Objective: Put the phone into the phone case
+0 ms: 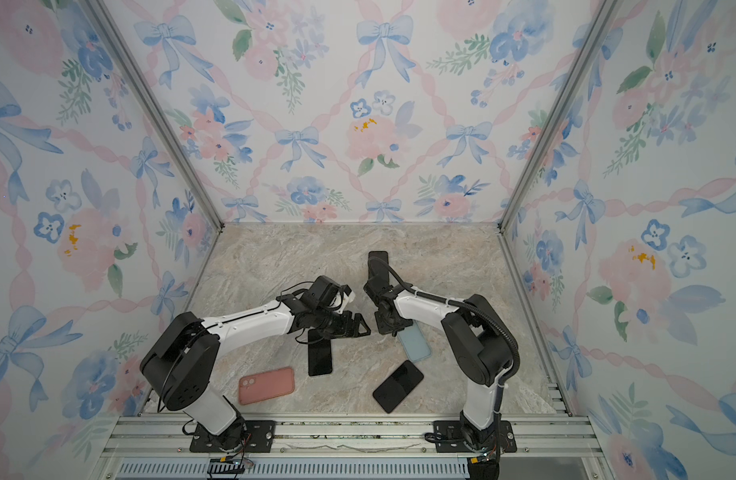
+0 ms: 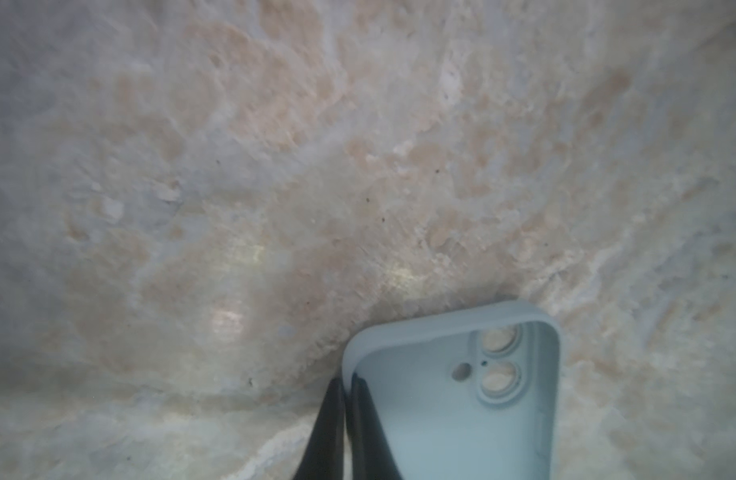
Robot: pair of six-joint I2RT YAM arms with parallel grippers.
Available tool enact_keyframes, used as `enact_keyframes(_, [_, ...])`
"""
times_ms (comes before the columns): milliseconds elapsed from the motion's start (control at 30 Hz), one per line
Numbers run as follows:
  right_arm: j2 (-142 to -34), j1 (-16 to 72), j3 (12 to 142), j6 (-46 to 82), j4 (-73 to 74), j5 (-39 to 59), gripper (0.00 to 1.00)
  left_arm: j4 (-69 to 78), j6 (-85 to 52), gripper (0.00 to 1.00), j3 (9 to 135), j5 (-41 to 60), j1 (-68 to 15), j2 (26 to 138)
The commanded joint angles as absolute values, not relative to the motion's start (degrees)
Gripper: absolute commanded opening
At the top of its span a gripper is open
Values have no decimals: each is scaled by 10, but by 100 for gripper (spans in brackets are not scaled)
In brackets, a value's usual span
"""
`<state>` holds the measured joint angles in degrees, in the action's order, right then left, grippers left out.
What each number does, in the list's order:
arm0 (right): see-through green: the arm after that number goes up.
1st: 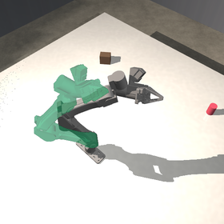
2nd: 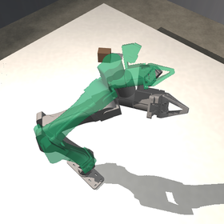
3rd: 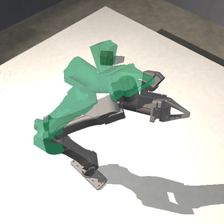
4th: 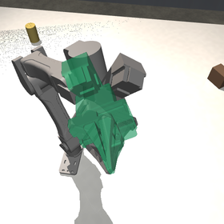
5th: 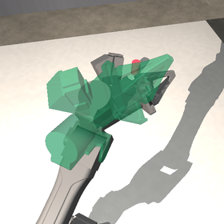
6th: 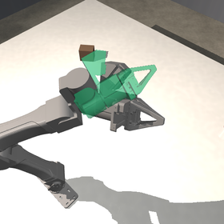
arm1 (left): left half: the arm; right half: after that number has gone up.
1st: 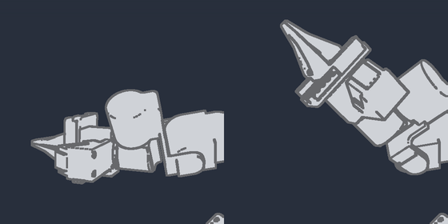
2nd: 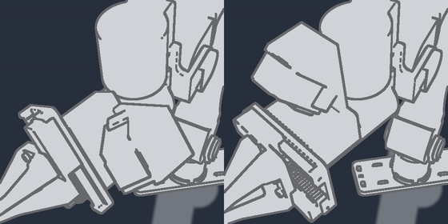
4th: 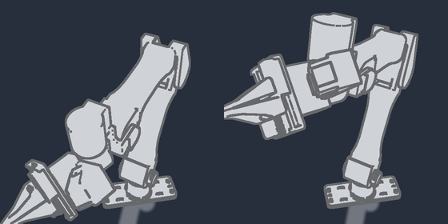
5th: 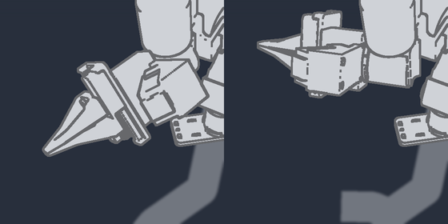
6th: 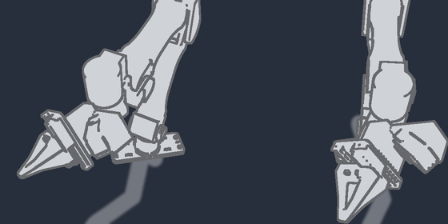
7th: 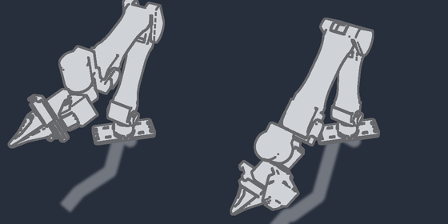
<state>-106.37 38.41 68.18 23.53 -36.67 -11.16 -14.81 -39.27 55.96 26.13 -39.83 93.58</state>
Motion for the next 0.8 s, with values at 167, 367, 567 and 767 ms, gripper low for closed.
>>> enact_keyframes(167, [-1120, 403, 776, 256, -392, -97, 8, -150, -394, 87, 539, 248, -399, 915])
enact_keyframes(367, [-1156, 431, 823, 281, -393, -74, 8, -150, -391, 87, 525, 243, -398, 901])
enact_keyframes(567, [-1185, 447, 854, 286, -401, -75, 12, -145, -390, 87, 500, 240, -390, 881])
enact_keyframes(767, [-1165, 455, 861, 294, -422, -102, 31, -142, -388, 87, 486, 238, -391, 874])
